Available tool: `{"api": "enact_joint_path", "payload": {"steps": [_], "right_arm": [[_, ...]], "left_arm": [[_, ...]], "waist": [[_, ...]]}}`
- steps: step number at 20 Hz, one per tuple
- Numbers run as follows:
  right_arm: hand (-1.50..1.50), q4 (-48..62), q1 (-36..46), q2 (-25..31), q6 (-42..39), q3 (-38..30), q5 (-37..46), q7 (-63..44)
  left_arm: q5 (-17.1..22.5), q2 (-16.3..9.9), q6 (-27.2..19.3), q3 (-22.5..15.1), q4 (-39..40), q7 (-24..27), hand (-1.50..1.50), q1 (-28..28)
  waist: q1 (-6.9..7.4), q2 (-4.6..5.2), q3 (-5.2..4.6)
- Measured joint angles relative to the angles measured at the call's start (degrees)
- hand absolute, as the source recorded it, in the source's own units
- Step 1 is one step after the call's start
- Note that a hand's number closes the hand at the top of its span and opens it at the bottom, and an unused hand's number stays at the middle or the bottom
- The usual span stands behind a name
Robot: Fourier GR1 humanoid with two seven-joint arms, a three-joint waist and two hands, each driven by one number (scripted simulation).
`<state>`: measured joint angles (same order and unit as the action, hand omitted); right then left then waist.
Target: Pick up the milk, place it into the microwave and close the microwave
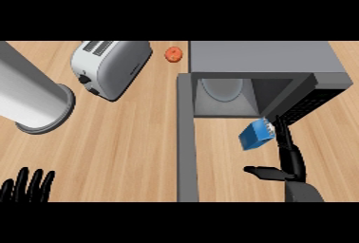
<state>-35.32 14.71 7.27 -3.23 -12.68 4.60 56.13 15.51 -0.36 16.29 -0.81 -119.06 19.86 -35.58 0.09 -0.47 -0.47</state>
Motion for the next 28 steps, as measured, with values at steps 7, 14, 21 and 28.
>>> {"api": "enact_joint_path", "payload": {"steps": [7, 14, 21, 28], "right_arm": [[-1.50, 2.9, 2.4, -0.2, -0.8, 0.2, -0.6, -0.3], [1.50, 9.2, 8.1, -0.4, 3.0, -1.8, -1.3, -0.5], [1.50, 14.6, 13.1, 0.6, 9.6, -2.9, 0.5, 1.2], [1.50, 18.4, 16.0, -0.1, 14.6, -6.1, -0.9, 2.8]], "left_arm": [[-0.2, -0.3, 0.0, -1.1, -0.5, 1.1, -1.50, -1.6], [0.7, -1.1, 1.9, 0.9, 1.4, 2.5, -1.50, -1.2], [1.5, -0.8, 2.9, 0.6, 0.1, 2.2, -1.50, -2.6], [1.1, -0.6, 2.5, 0.4, 0.6, 1.4, -1.50, -1.2]], "waist": [[0.11, 0.14, 0.18], [0.60, 0.53, 0.46], [1.15, 0.66, 0.51], [1.24, 0.77, 0.50]]}}
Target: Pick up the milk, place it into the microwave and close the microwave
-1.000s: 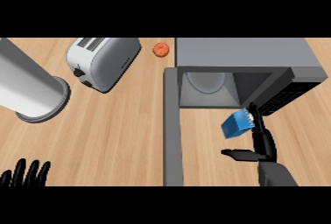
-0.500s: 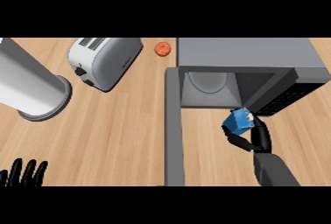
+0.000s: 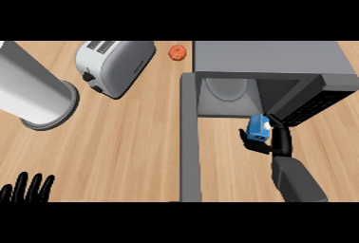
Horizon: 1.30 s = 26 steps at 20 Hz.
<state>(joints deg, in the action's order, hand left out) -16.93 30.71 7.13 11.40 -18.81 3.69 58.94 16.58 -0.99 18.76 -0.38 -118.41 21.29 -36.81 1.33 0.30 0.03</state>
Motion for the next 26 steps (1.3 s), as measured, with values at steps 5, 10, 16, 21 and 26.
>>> {"api": "enact_joint_path", "payload": {"steps": [5, 10, 16, 21, 26], "right_arm": [[1.50, 0.4, -0.2, -0.9, 0.5, -1.9, -1.4, 2.2], [1.50, -1.2, -0.7, -2.1, -0.2, -2.1, -2.3, 3.0], [1.50, -7.4, -3.9, -4.3, 0.0, -0.1, -2.4, 2.4], [1.50, -20.7, -11.2, -5.6, -0.8, 4.3, -2.0, -1.5], [1.50, -37.2, -21.1, -6.4, 0.3, 10.7, -1.7, -9.0]], "left_arm": [[0.7, -0.2, 0.7, -0.1, -1.4, 0.1, -1.50, -1.8], [1.0, -0.3, 1.4, 0.6, -0.6, 0.2, -1.50, -1.5], [0.8, -0.2, 2.0, 0.7, 0.4, 2.1, -1.50, -2.9], [0.7, 0.0, 2.2, 0.6, 0.0, 1.7, -1.50, -3.3], [0.6, 0.0, 3.3, 0.0, -0.5, 1.6, -1.50, -4.4]], "waist": [[0.20, -0.02, -0.03], [-0.24, -0.13, -0.04], [-0.86, -0.40, -0.06], [-1.85, -0.72, -0.12], [-2.11, -0.81, -0.15]]}}
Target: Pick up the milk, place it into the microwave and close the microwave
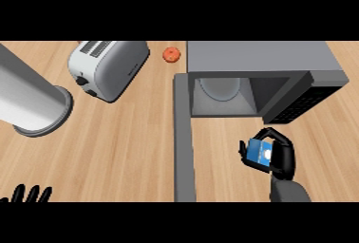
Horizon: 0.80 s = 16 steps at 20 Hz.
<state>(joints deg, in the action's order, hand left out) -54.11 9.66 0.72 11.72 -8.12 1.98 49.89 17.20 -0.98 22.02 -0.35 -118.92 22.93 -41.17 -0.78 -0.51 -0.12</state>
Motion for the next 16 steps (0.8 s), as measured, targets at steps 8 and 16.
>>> {"api": "enact_joint_path", "payload": {"steps": [8, 16], "right_arm": [[1.50, -26.3, -15.8, 0.0, -4.9, 8.6, -1.8, -11.6], [1.50, -37.1, -17.4, -0.6, -3.6, 14.8, -7.7, -19.2]], "left_arm": [[0.3, 0.5, 0.2, -0.7, -2.6, 0.1, -1.50, -3.0], [2.2, 0.0, 0.1, 0.6, -3.8, -1.2, -1.50, -3.7]], "waist": [[0.30, 0.14, 0.05], [0.91, 0.35, 0.09]]}}
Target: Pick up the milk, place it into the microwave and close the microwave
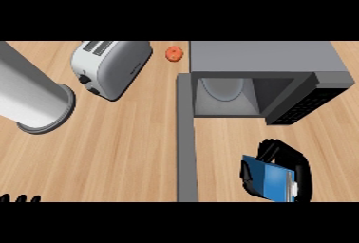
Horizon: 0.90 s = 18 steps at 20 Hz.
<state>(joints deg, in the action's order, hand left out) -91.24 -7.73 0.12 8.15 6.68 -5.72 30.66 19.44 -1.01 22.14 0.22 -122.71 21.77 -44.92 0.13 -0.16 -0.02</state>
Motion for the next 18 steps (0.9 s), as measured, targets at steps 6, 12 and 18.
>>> {"api": "enact_joint_path", "payload": {"steps": [6, 12, 18], "right_arm": [[1.50, 1.6, 6.2, 0.0, 7.8, 3.6, 4.1, -4.3], [1.50, 11.8, 16.8, -0.1, 13.1, 3.5, 4.7, -6.3], [1.50, 27.3, 27.3, -0.1, 19.7, 2.7, 3.9, -5.0]], "left_arm": [[0.1, 0.1, 0.3, 1.3, 1.7, 0.8, -1.50, 1.1], [1.5, -0.6, 1.6, 3.8, 2.2, 0.7, -1.50, 1.4], [1.9, -0.7, 2.9, 5.0, 4.1, 0.9, -1.50, 2.2]], "waist": [[0.31, 0.09, 0.01], [0.62, 0.18, 0.03], [1.04, 0.31, 0.04]]}}
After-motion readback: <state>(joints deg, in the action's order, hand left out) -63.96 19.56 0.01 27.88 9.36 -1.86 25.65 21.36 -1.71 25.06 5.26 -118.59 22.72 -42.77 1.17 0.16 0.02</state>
